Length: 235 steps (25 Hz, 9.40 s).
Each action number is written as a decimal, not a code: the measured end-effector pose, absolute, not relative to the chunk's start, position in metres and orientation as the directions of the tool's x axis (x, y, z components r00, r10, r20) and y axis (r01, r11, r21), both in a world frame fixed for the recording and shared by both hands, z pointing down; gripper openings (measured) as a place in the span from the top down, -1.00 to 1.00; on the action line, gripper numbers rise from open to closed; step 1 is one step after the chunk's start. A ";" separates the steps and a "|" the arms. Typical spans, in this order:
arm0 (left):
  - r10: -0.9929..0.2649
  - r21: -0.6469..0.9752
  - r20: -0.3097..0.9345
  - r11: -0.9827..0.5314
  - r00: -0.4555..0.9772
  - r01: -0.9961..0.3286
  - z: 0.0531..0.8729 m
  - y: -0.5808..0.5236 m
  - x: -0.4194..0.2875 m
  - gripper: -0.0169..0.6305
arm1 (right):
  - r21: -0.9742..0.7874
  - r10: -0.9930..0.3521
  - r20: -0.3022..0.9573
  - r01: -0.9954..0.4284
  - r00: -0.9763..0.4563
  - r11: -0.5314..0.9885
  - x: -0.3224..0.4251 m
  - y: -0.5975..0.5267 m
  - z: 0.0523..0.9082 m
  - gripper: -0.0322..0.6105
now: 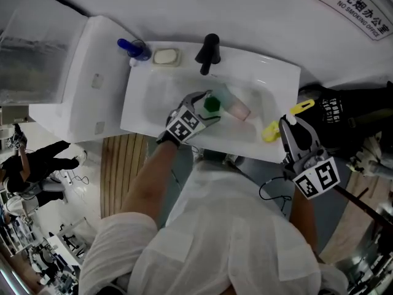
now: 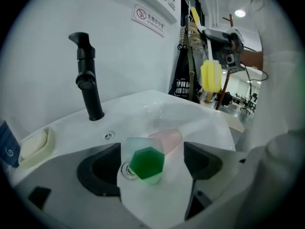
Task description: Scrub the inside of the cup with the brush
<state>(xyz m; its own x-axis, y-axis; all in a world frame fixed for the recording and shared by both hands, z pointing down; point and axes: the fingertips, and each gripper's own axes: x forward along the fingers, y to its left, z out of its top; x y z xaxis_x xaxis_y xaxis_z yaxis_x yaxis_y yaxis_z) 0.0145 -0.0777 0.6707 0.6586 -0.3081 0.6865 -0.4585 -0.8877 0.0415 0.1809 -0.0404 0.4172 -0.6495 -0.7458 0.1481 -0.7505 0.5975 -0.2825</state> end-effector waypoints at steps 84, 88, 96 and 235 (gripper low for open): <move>-0.174 -0.016 0.769 -0.967 0.616 -0.253 0.449 -0.065 0.042 0.01 | -0.130 -0.530 -0.259 -0.515 -0.807 0.847 0.024 -0.058 0.248 0.78; -0.150 -0.022 0.770 -0.978 0.620 -0.209 0.447 -0.064 0.045 0.00 | -0.119 -0.504 -0.295 -0.492 -0.812 0.863 0.027 -0.054 0.237 0.78; -0.156 -0.050 0.727 -0.983 0.668 -0.175 0.417 -0.060 0.050 0.01 | -0.136 -0.564 -0.171 -0.547 -0.808 0.826 0.021 -0.063 0.274 0.78; -0.506 -0.098 0.729 -0.743 0.461 -0.662 0.600 -0.252 -0.090 -0.11 | -0.242 -0.854 -0.085 -0.821 -0.513 0.517 0.109 -0.072 0.293 0.77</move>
<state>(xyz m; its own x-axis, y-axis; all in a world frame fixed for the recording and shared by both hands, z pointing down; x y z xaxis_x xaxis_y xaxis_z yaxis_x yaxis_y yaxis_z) -0.0902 -0.2524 0.6003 0.4611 -0.5065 0.7286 -0.6620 -0.7431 -0.0976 0.1094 -0.0717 0.2930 -0.5127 -0.8544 -0.0847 -0.8211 0.5168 -0.2422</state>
